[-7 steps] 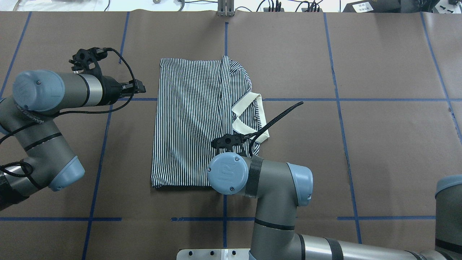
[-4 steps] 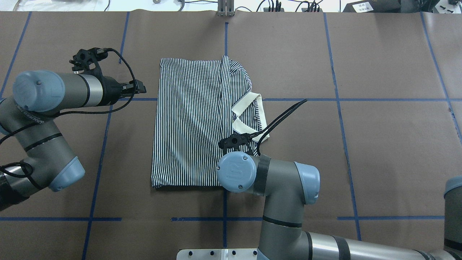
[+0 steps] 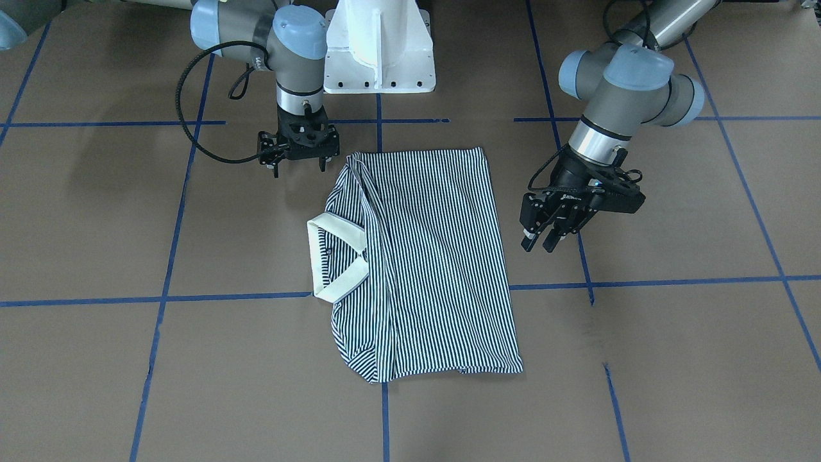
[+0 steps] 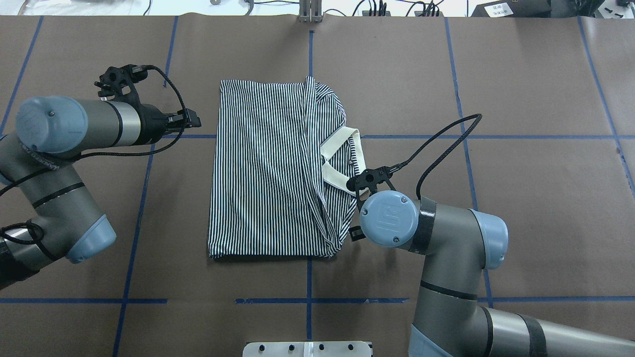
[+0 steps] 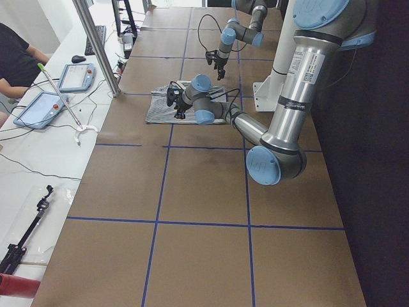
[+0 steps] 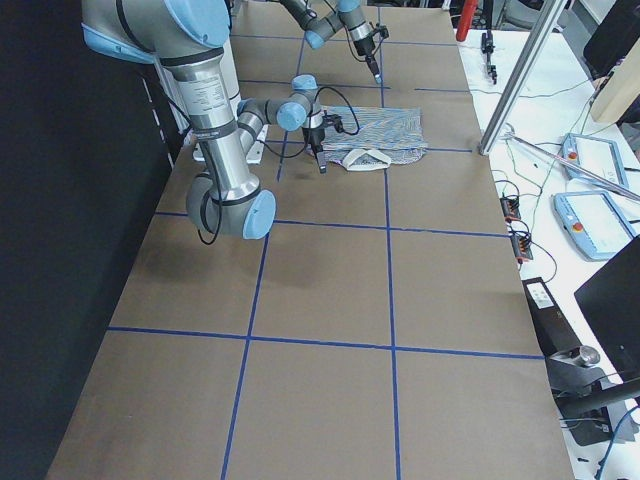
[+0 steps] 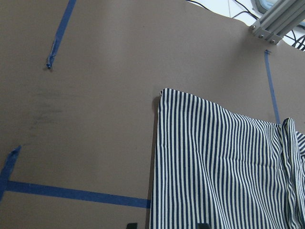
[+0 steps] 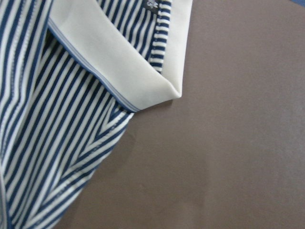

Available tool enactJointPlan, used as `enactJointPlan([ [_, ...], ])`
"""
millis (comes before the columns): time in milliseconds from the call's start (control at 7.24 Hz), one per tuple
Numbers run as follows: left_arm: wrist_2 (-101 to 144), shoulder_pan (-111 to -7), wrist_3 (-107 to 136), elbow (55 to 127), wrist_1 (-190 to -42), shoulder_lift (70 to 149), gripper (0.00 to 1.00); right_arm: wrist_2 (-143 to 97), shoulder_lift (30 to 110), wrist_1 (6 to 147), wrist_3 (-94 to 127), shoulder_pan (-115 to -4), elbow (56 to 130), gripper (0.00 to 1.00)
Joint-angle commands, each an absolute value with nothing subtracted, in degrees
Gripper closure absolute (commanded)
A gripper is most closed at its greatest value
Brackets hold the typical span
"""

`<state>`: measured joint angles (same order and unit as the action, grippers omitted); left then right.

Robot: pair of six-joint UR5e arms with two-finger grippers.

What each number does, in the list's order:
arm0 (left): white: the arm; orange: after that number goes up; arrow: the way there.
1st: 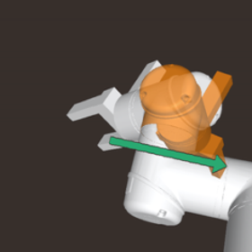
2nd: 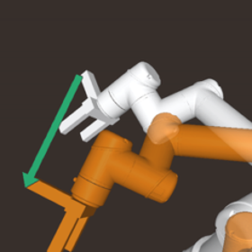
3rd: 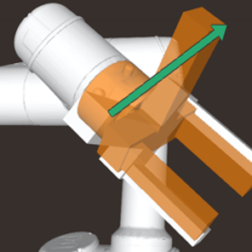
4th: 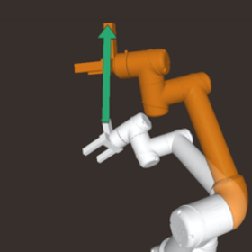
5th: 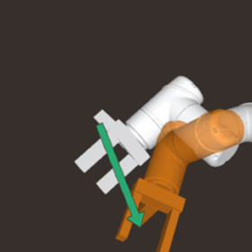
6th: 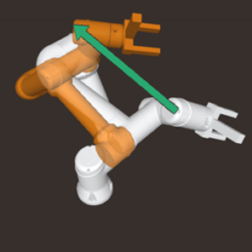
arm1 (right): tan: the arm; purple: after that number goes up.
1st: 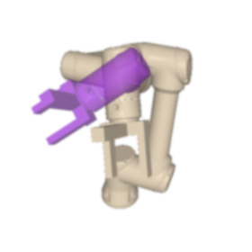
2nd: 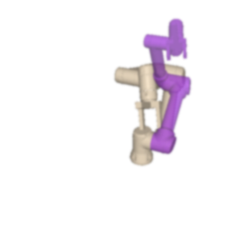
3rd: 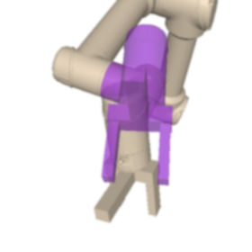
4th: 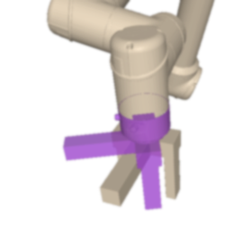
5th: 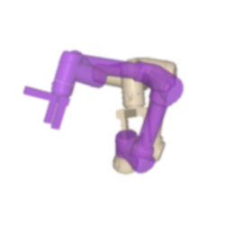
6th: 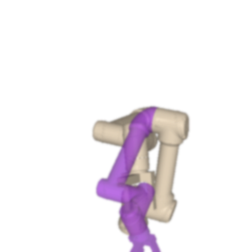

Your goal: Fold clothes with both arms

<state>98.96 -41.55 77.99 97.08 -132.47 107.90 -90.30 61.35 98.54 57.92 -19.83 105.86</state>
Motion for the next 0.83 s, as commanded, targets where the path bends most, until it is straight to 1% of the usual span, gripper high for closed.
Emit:
enactJointPlan([
  [0,98.96,-41.57,77.96,98.17,-132.45,107.14,0.48,-89.91,55.16,98.0,58.18,-20.56,102.43,0.0],
  [138,99.05,-41.57,77.78,99.3,-132.54,105.31,0.48,-89.91,50.41,97.65,60.36,-20.57,96.65,0.0],
  [276,99.05,-41.57,77.61,101.84,-132.54,102.86,0.48,-89.91,48.19,96.25,61.34,-20.57,93.63,0.0],
  [691,99.67,-41.57,77.7,102.83,-132.54,102.13,0.48,-89.82,47.72,95.62,61.26,-19.6,90.62,0.0],
])
